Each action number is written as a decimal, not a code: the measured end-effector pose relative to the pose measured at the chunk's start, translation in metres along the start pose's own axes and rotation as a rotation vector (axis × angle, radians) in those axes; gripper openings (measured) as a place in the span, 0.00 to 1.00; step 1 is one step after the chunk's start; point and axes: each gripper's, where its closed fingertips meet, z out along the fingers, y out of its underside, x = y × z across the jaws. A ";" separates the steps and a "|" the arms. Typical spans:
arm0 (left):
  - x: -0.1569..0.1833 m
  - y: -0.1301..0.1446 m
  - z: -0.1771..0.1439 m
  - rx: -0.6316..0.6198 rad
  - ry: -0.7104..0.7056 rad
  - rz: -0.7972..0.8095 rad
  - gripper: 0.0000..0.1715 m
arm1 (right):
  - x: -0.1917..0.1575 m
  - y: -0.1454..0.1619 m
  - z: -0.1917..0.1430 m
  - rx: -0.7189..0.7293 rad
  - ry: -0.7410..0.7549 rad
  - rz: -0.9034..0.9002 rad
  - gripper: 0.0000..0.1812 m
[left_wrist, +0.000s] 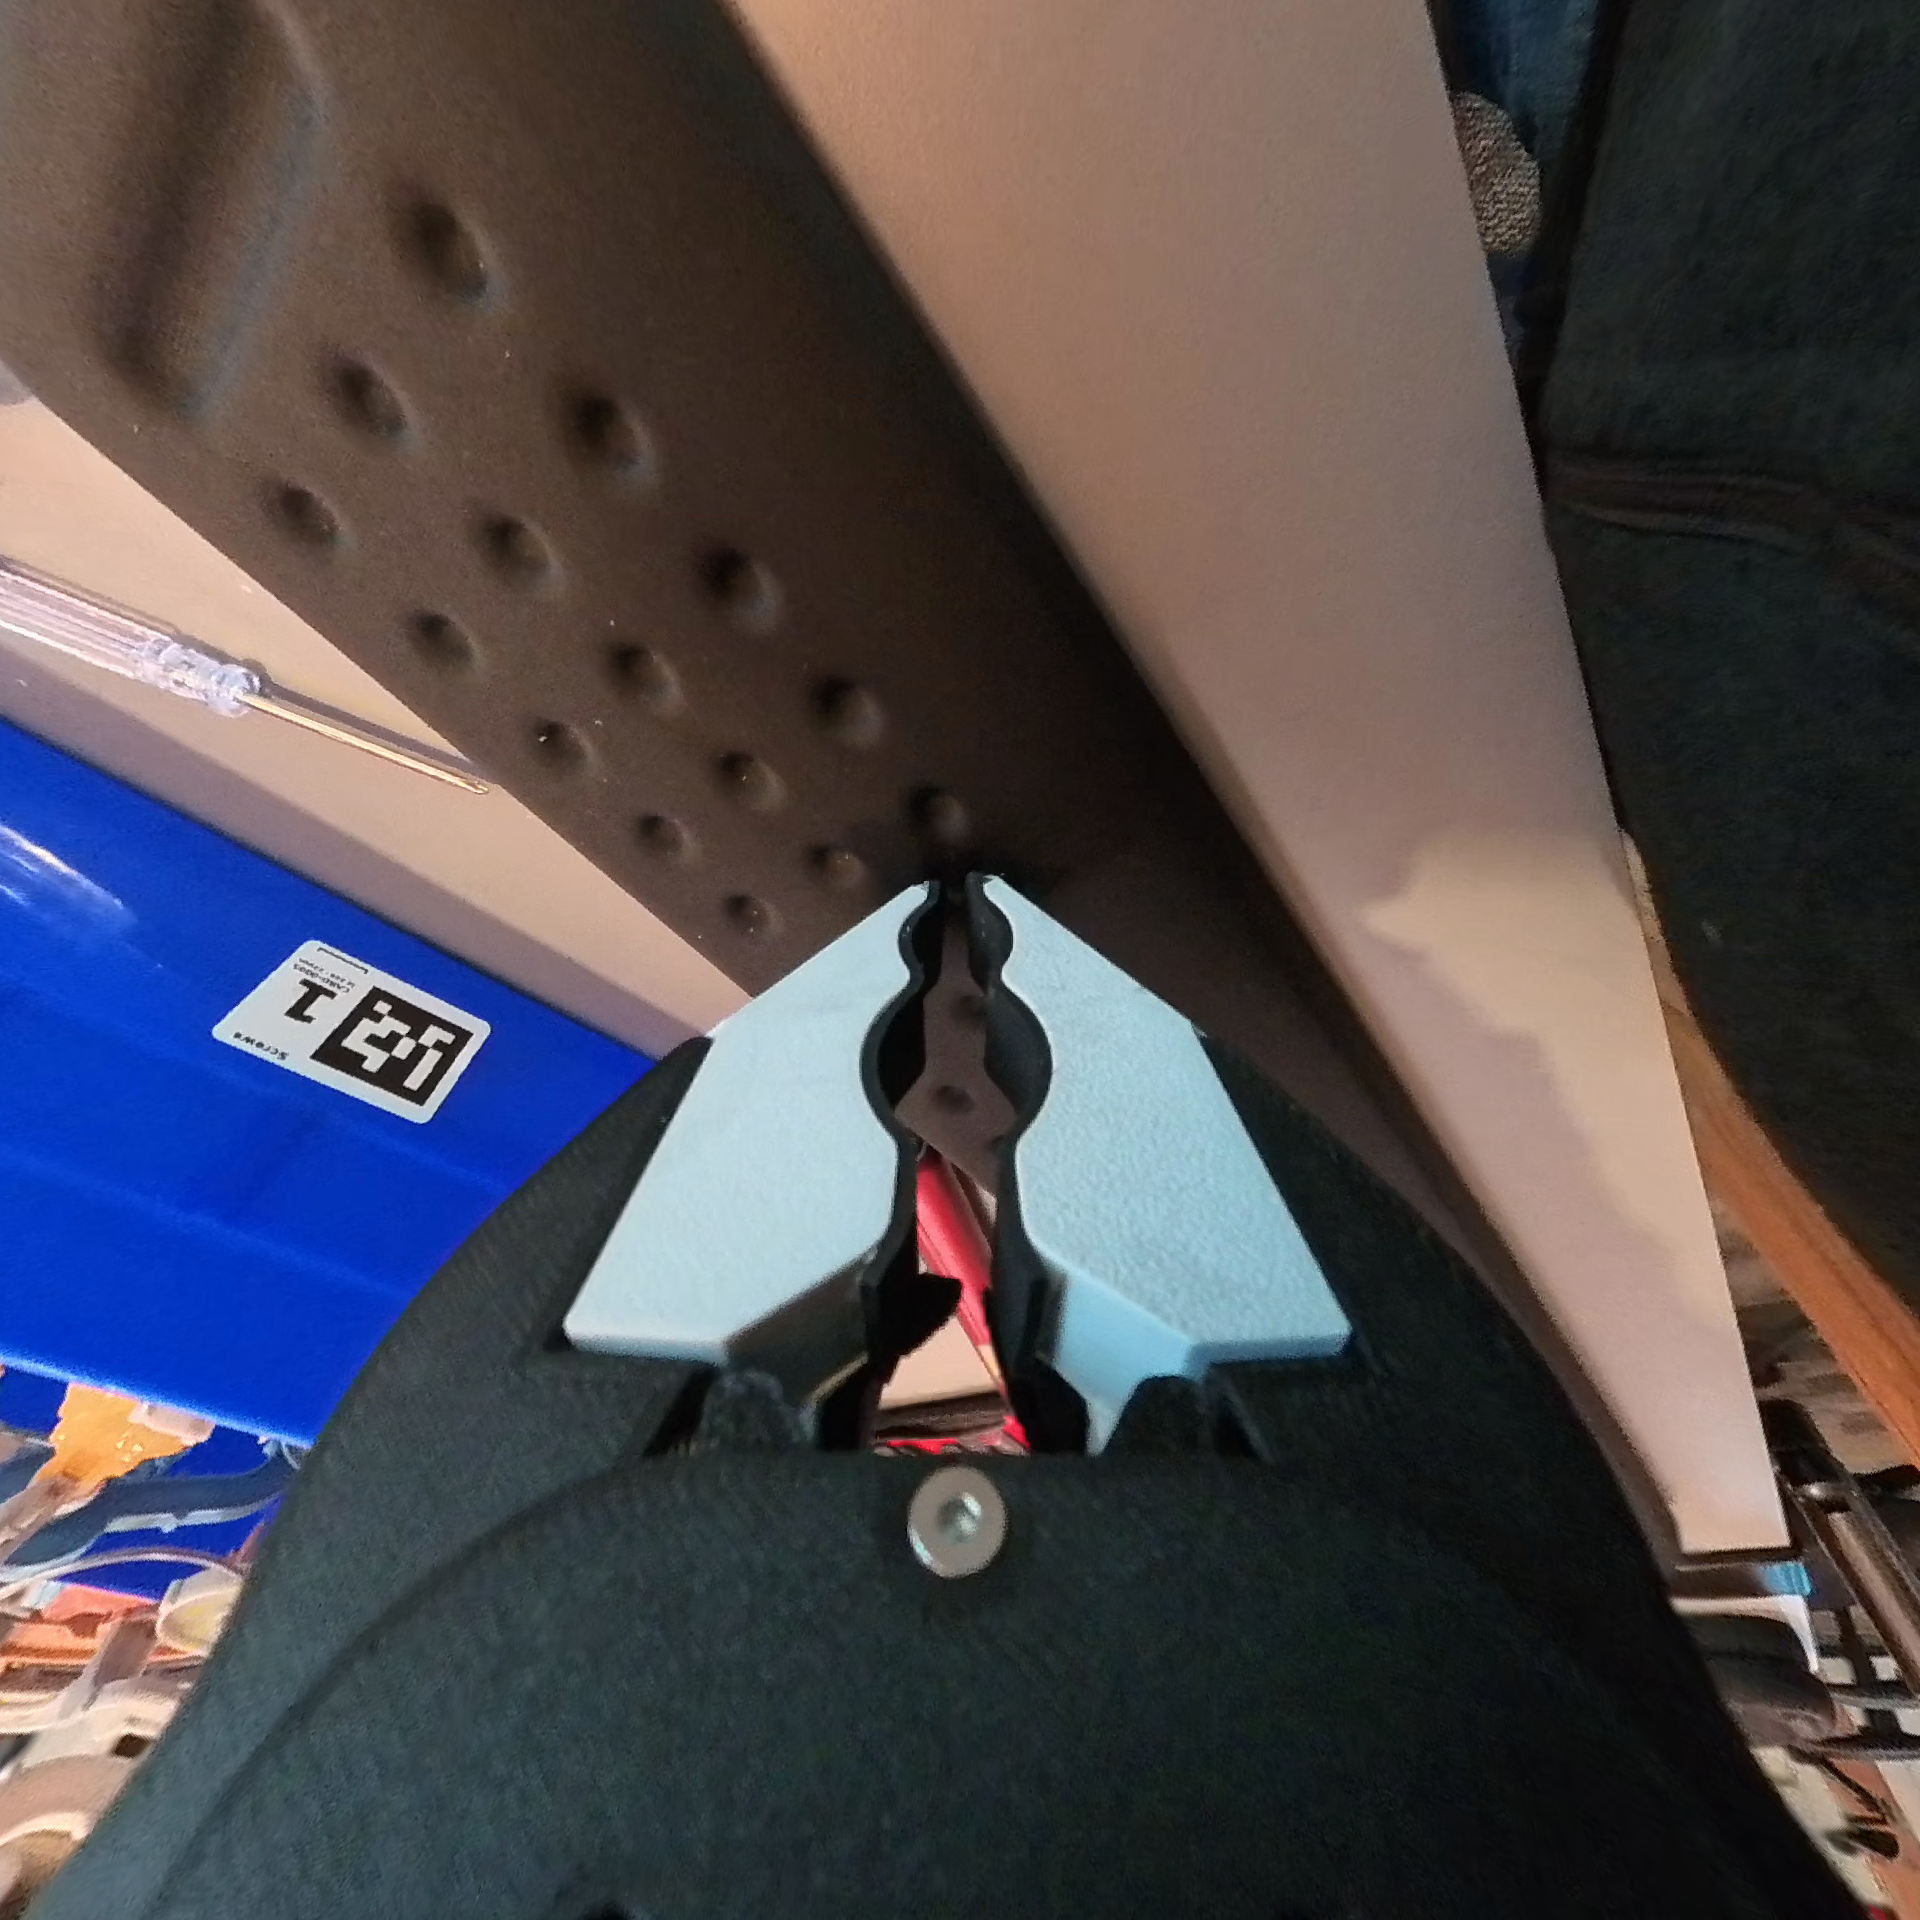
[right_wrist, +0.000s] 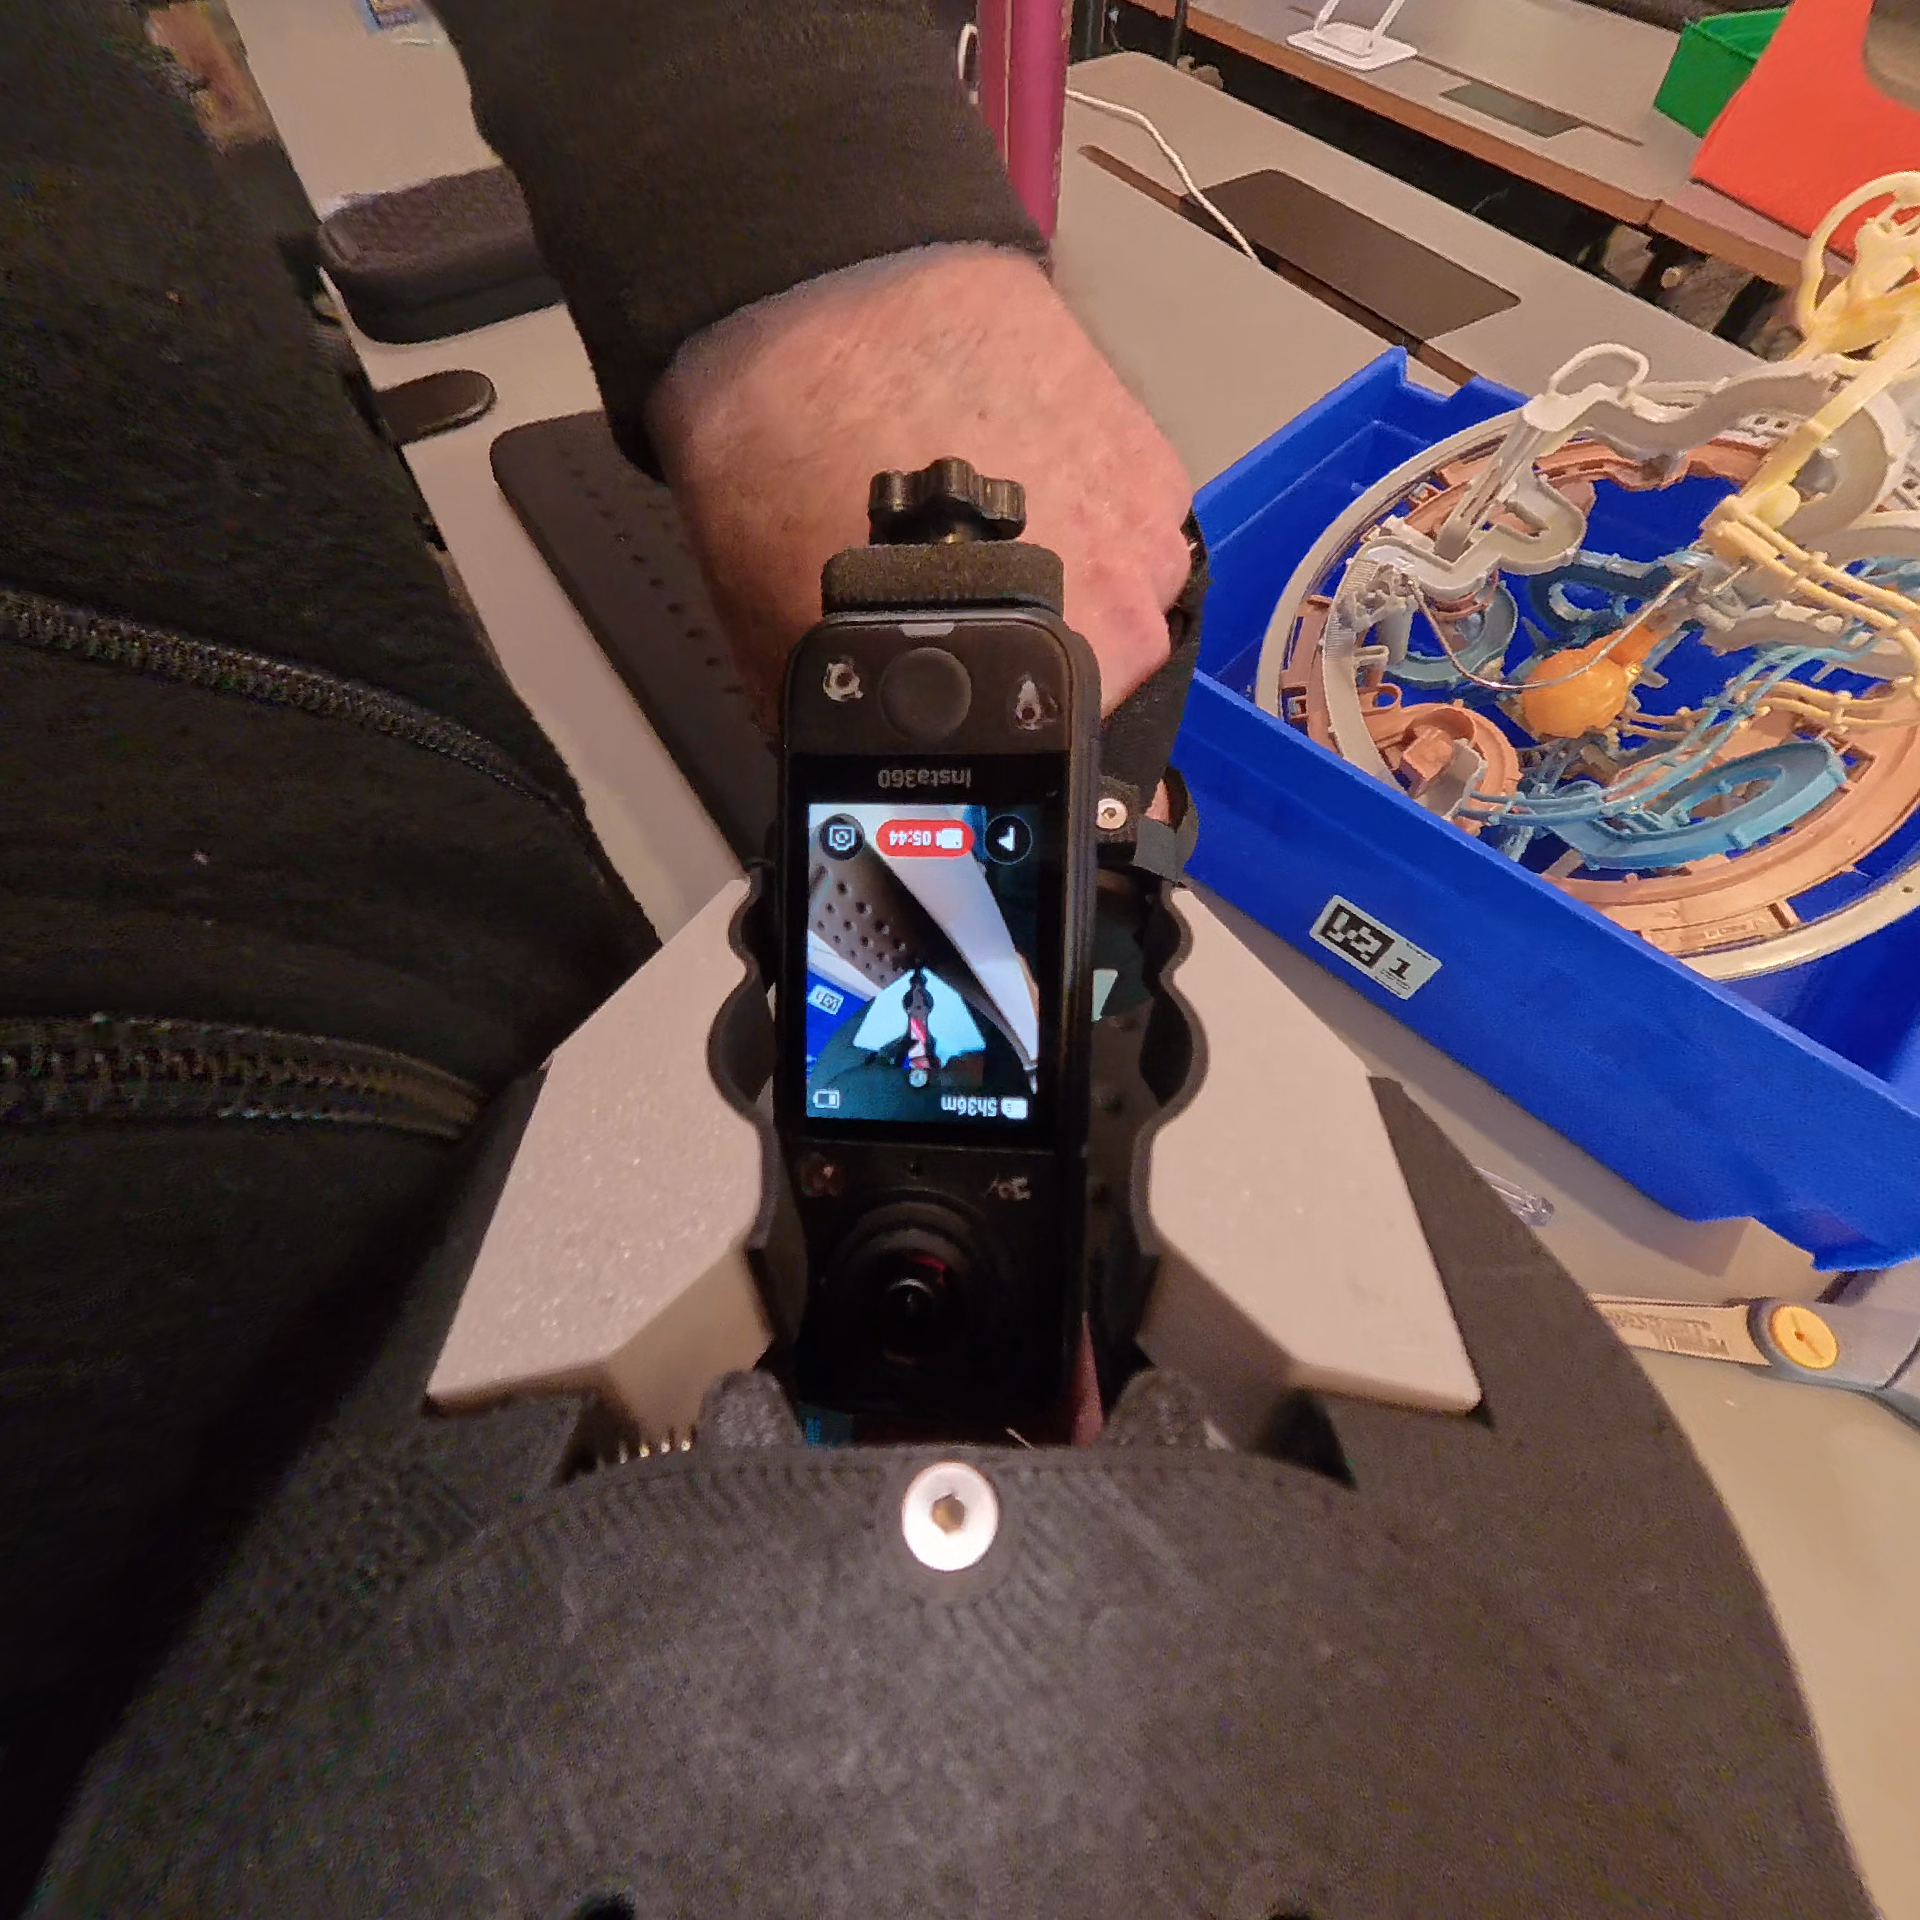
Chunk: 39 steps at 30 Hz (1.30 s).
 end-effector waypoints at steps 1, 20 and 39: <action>0.000 0.000 0.000 0.004 0.004 0.014 0.00 | 0.001 0.000 0.000 -0.008 0.007 0.003 0.38; -0.010 0.003 -0.005 -0.024 -0.061 -0.004 0.11 | -0.001 -0.002 -0.001 -0.032 0.034 -0.049 0.39; -0.013 0.003 0.002 -0.029 -0.065 -0.016 0.13 | 0.002 0.003 0.000 -0.041 0.024 -0.082 0.39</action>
